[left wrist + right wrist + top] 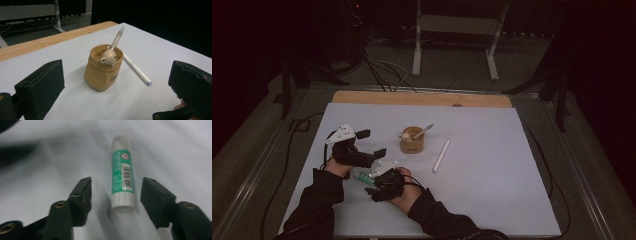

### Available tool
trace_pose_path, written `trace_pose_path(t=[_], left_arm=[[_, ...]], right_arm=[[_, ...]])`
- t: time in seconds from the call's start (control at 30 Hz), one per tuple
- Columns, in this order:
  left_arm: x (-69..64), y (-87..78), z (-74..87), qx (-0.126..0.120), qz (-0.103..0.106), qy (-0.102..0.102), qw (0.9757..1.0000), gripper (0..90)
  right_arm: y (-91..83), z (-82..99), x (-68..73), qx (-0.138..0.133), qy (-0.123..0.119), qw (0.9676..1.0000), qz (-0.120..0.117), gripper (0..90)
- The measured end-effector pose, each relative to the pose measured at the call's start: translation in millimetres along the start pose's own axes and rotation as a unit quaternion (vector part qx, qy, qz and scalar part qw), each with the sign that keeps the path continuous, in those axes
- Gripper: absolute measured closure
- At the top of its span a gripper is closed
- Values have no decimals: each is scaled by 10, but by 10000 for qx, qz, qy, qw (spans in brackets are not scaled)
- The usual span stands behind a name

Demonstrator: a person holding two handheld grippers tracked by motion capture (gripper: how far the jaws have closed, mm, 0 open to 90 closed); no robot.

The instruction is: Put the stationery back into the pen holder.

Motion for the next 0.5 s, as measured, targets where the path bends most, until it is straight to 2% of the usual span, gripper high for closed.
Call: trace_pose_path(t=[0.07,0.23,0.5], left_arm=[[8,-1,6,2,-10,-19,10000,8],[19,1,18,13,-29,-39,10000,8],[19,5,21,17,-33,-48,10000,8]], right_arm=[[29,-1,-11,37,38,9999,111,456],[97,-5,-22,157,132,9996,209,503],[207,13,-16,330,83,9988,344,593]])
Point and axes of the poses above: each handheld gripper's, and its own axes: y roughly forward along the jaws, z roughly out of its underside, x roughly to its left, the point moved 4 cm from there along y, roughly forward along the jaws, and after that the axes turned 15 degrees about y, right-handed, at the moved point
